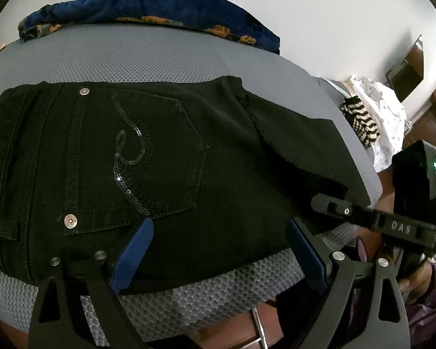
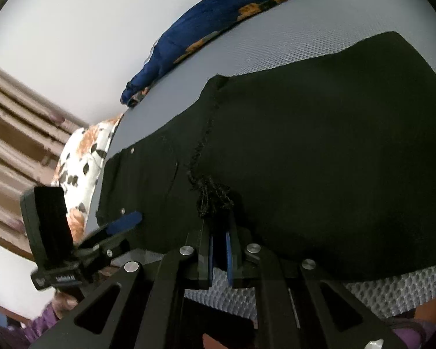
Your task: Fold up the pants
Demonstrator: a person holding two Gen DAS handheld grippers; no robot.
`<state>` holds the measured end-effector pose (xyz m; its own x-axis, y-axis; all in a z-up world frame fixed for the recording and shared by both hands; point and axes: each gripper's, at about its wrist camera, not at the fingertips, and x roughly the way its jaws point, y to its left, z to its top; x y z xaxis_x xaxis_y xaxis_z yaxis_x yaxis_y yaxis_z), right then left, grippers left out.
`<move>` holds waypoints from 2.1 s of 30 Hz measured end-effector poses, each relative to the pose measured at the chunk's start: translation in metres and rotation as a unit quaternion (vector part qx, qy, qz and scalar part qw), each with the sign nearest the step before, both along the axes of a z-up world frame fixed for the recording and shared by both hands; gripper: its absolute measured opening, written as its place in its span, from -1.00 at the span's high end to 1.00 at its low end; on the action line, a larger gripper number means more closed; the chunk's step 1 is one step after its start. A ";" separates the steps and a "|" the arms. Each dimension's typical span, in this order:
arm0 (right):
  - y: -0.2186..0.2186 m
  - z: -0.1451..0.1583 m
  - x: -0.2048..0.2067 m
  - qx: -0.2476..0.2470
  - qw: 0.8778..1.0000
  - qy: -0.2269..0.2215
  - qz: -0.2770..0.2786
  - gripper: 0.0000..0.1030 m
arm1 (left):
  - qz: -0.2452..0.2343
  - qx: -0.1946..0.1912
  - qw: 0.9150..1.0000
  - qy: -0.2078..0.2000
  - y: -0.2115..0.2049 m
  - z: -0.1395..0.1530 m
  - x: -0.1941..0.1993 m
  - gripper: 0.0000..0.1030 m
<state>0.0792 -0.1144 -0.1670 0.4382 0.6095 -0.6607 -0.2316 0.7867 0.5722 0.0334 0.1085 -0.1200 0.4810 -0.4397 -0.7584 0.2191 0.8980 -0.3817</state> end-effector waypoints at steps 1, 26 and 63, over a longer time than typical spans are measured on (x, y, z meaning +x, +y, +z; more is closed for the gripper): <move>0.001 -0.001 -0.001 -0.001 1.000 -0.003 0.003 0.81 | 0.000 0.001 1.000 0.000 -0.001 0.000 0.000 -0.79; -0.130 -0.009 0.029 0.150 0.988 0.006 -0.047 0.41 | -0.117 0.067 0.990 -0.051 -0.100 -0.001 0.037 -0.77; 0.007 0.025 0.065 0.033 0.999 0.004 0.041 0.22 | -0.060 -0.063 0.996 0.012 0.188 -0.027 0.088 -0.97</move>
